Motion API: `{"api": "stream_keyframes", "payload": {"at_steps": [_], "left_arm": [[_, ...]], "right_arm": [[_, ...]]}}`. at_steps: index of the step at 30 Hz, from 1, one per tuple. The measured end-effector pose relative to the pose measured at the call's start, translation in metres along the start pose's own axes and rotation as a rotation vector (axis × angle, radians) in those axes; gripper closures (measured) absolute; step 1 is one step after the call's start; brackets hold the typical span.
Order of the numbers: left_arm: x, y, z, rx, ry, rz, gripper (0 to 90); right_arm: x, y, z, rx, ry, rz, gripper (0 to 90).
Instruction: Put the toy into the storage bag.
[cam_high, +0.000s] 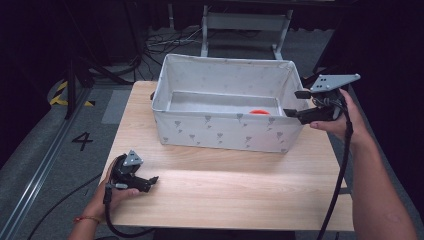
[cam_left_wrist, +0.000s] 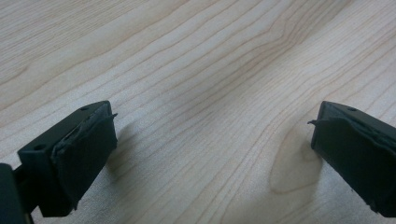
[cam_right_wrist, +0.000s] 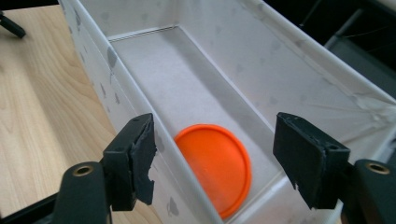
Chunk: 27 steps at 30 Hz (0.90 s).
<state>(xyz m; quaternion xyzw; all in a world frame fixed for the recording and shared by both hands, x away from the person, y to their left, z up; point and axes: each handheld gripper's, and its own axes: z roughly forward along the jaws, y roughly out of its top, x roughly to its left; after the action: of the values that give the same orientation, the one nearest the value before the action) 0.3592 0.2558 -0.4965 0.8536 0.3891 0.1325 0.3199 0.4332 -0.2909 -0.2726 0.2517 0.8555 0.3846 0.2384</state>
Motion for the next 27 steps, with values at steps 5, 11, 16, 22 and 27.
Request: {"api": "stream_keyframes", "payload": {"at_steps": [5, 11, 16, 22, 27], "left_arm": [[-0.001, 0.0, 0.0, 0.0, 0.003, -0.008, 0.5], [-0.001, -0.002, -0.001, -0.001, 0.008, -0.01, 0.5], [-0.001, -0.002, -0.001, 0.0, 0.006, -0.013, 0.5], [-0.001, -0.002, -0.001, 0.001, 0.005, -0.013, 0.5], [-0.001, -0.002, -0.001, -0.001, 0.008, -0.01, 0.5]], "right_arm": [[0.012, -0.015, -0.015, -0.008, -0.052, 0.007, 26.5], [0.027, -0.035, -0.033, -0.021, -0.114, 0.027, 24.2], [0.039, -0.051, -0.043, -0.037, -0.142, 0.026, 23.5], [0.05, -0.072, -0.041, 0.035, -0.197, 0.008, 23.6], [0.055, -0.09, -0.036, 0.069, -0.211, 0.015, 23.7]]}}
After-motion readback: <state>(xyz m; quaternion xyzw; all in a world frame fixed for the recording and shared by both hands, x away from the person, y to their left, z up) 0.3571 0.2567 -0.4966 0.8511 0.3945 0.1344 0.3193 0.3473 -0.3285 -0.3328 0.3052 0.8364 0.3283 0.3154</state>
